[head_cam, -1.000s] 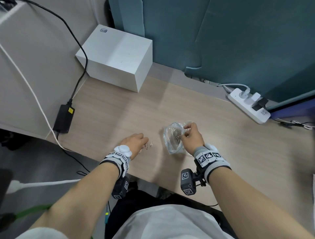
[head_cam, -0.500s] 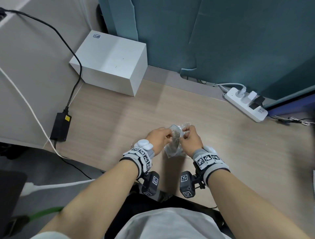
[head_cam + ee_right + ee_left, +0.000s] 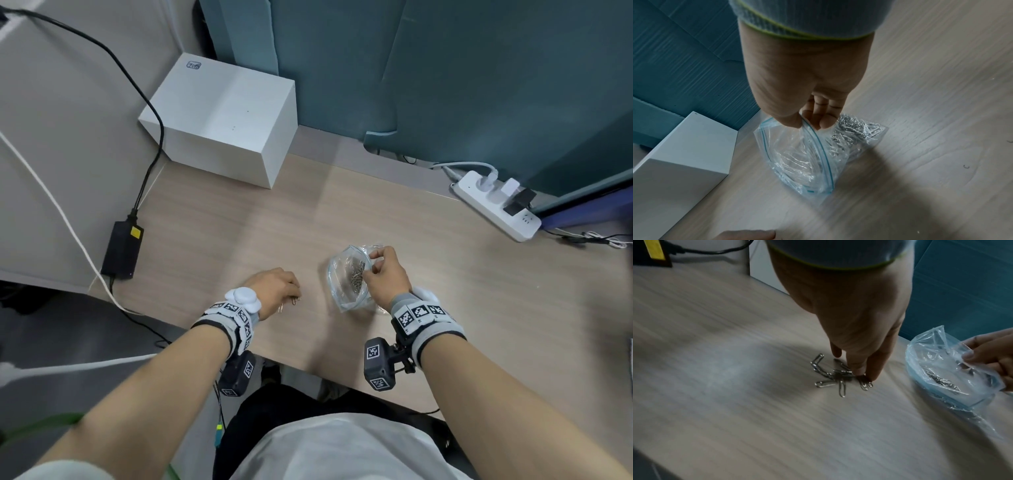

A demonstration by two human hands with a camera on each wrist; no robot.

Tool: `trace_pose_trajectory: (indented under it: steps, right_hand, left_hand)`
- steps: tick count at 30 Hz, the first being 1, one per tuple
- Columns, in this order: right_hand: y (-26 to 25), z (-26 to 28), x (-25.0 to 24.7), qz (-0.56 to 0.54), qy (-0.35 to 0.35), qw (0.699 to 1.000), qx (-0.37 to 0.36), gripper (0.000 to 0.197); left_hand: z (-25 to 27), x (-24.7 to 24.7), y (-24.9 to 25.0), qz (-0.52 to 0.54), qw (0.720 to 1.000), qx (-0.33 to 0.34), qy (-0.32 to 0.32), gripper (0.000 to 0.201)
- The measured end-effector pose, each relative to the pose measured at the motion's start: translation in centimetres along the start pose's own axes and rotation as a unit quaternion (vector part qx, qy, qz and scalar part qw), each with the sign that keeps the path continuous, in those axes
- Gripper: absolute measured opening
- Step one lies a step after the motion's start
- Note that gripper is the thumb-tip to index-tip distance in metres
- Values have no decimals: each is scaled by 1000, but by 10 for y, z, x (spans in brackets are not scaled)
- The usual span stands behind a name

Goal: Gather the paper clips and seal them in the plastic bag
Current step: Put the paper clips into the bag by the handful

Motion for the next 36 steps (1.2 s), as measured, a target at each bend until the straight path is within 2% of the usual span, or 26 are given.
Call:
trace_pose_trajectory:
  steps: [2, 4, 13, 19, 25, 28, 31, 33, 36]
  right_hand:
    - [0, 1, 1, 4, -2, 1000, 1, 26]
    - [-1, 3, 1, 9, -4, 1000, 0, 26]
    - [1, 10, 1, 17, -2, 1000, -1, 26]
    - [2, 13, 1, 16, -1, 1000, 2, 26]
    - [-1, 17, 1, 11, 4, 1000, 2, 26]
    - [-2, 18, 1, 10, 10, 1000, 3, 25]
    - [-3, 19, 1, 9, 13, 1000, 5, 26]
    - [-4, 19, 2, 10, 17, 1000, 8, 26]
    - [-6, 21, 3, 18, 16, 1000, 7, 26]
  left_hand:
    - [5, 0, -2, -16, 999, -6, -46, 35]
    - [11, 1, -4, -20, 998, -19, -64, 40]
    - [14, 10, -3, -74, 996, -52, -23, 12]
    - [13, 8, 3, -66, 996, -63, -13, 3]
    - [10, 11, 9, -114, 991, -72, -14, 33]
    - [7, 3, 15, -109, 991, -72, -6, 32]
    - [-1, -9, 22, -47, 995, -90, 26, 24]
    - [-15, -21, 37, 37, 994, -80, 58, 12]
    - [-39, -37, 70, 187, 976, -57, 101, 9]
Point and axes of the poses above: each hand's wrist, its own z-axis away from the middle knuckle, its own x-axis out of the palm, y = z × x, the point moved 5 cm from there along -z, towards the middle knuckle, and after that the axes turned 4 degrees about -x, right-handed, at the moved point
